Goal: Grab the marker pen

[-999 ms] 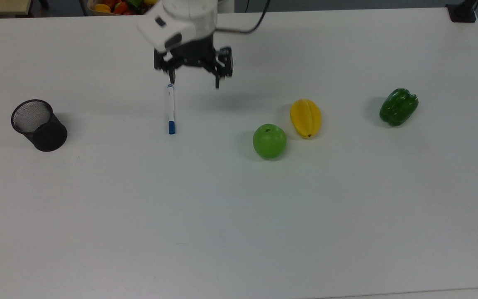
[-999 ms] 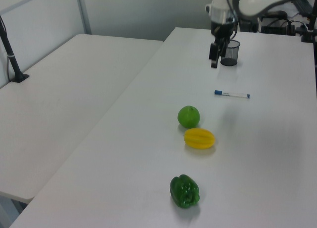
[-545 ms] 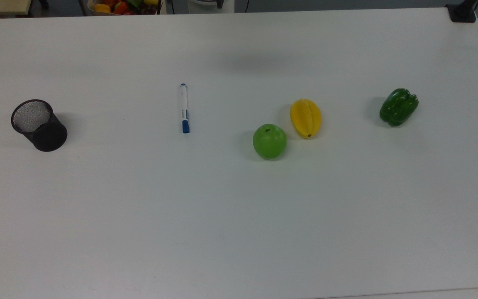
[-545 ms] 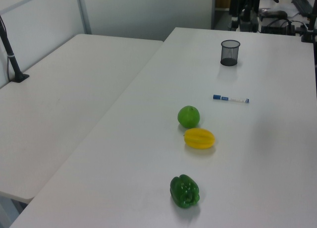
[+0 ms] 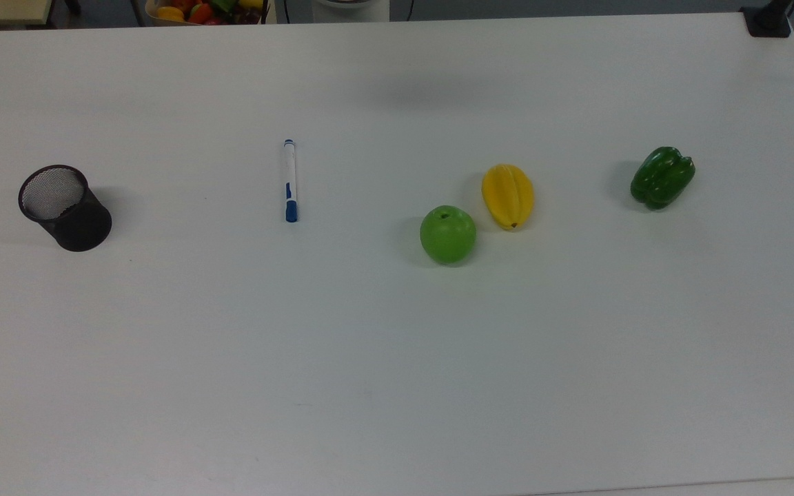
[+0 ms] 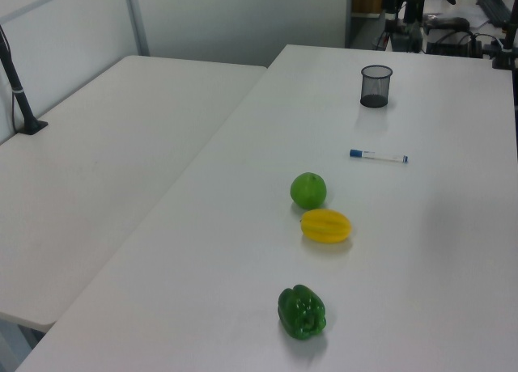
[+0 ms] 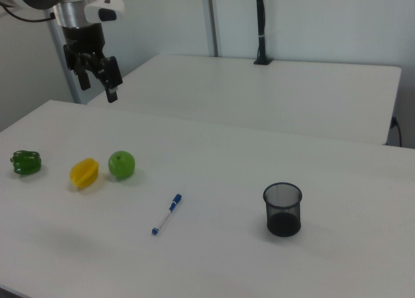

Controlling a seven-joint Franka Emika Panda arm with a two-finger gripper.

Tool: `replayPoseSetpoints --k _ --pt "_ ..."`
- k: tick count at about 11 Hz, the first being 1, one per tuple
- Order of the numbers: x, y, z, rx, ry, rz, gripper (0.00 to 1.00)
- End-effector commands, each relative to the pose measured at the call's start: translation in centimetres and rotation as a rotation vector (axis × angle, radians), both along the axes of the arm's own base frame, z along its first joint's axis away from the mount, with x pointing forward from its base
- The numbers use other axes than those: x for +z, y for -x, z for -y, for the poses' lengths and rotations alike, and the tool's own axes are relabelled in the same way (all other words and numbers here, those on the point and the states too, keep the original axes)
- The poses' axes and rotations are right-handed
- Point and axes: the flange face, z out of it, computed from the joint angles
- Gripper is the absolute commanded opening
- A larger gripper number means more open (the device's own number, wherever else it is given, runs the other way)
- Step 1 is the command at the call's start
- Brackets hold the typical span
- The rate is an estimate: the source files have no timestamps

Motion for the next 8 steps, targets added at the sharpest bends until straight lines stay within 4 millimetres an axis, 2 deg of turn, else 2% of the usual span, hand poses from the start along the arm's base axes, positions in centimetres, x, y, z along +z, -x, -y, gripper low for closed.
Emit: replayPoseSetpoints --k 1,4,8 --pt "-0.9 -1.0 1.3 0.13 0.01 0.102 1.0" --pt "-2.0 -1.1 0.3 0.136 0.044 0.115 1.0" --pt "-2.0 -1.0 -0.1 0.144 0.044 0.112 1.0"
